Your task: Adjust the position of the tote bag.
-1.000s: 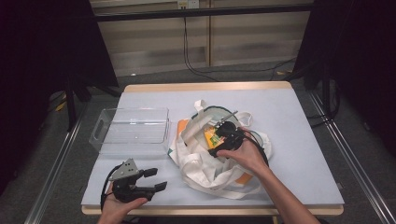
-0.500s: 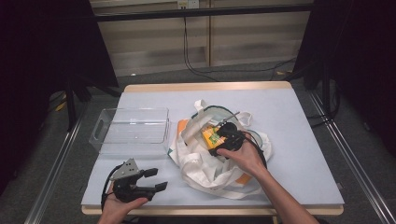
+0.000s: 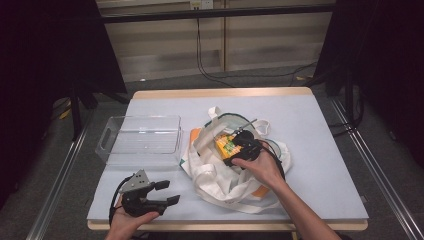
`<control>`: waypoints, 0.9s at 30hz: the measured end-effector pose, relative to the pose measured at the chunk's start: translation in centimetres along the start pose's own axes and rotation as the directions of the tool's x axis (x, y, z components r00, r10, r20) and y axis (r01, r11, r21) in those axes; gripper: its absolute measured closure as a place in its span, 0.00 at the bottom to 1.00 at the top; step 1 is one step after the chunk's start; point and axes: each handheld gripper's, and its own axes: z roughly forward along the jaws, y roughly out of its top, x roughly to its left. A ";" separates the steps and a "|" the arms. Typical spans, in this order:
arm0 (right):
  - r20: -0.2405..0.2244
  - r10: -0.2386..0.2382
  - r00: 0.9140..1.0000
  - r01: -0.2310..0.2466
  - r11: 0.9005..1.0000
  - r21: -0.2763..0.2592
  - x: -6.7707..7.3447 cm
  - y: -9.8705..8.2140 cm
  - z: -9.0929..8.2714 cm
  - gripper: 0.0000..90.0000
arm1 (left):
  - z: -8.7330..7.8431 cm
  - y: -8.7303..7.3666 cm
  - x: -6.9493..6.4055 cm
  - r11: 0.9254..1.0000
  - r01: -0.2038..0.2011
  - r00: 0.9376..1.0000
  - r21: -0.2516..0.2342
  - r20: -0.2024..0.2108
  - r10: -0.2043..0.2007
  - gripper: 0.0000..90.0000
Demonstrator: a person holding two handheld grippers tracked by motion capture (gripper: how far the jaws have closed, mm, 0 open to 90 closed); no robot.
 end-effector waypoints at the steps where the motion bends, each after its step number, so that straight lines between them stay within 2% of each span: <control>1: -0.005 0.003 1.000 -0.003 1.000 0.005 -0.1 0.0 0.0 0.24 | 0.0 0.0 0.0 1.000 -0.001 1.000 0.000 -0.001 0.001 0.39; 5: 0.013 0.004 1.000 -0.004 1.000 -0.007 0.0 -0.1 -0.5 0.28 | -0.1 -0.1 0.0 1.000 0.004 1.000 0.002 0.000 -0.004 0.39; 9: 0.000 0.014 1.000 -0.013 0.999 -0.032 -0.4 -0.1 -1.7 0.29 | -0.1 0.0 0.0 1.000 0.002 1.000 0.002 -0.001 -0.002 0.39; 12: -0.012 0.003 1.000 -0.004 0.999 -0.040 -0.4 0.1 -2.4 0.30 | -0.1 0.0 0.1 1.000 0.002 1.000 0.003 0.000 -0.002 0.39; 18: -0.024 -0.034 0.999 0.033 0.998 -0.046 0.1 0.3 -3.6 0.31 | -0.1 -0.1 0.1 1.000 0.006 1.000 -0.001 -0.002 -0.006 0.39; 22: -0.038 -0.077 0.996 0.075 0.996 -0.054 -0.1 0.3 -4.7 0.31 | -0.1 -0.1 0.1 1.000 0.006 1.000 0.001 -0.001 -0.006 0.39; 23: -0.043 -0.086 0.995 0.083 0.995 -0.057 -0.2 0.3 -5.1 0.31 | -0.1 -0.1 0.1 1.000 0.006 1.000 -0.002 0.005 -0.006 0.39; 24: -0.043 -0.116 0.992 0.113 0.991 -0.069 -0.4 0.3 -5.4 0.31 | -0.1 -0.1 0.1 1.000 0.005 1.000 -0.001 0.004 -0.005 0.39; 27: -0.066 -0.143 0.987 0.138 0.987 -0.083 -1.0 0.1 -6.4 0.31 | 0.0 -0.1 0.1 1.000 0.007 1.000 0.001 0.007 -0.007 0.39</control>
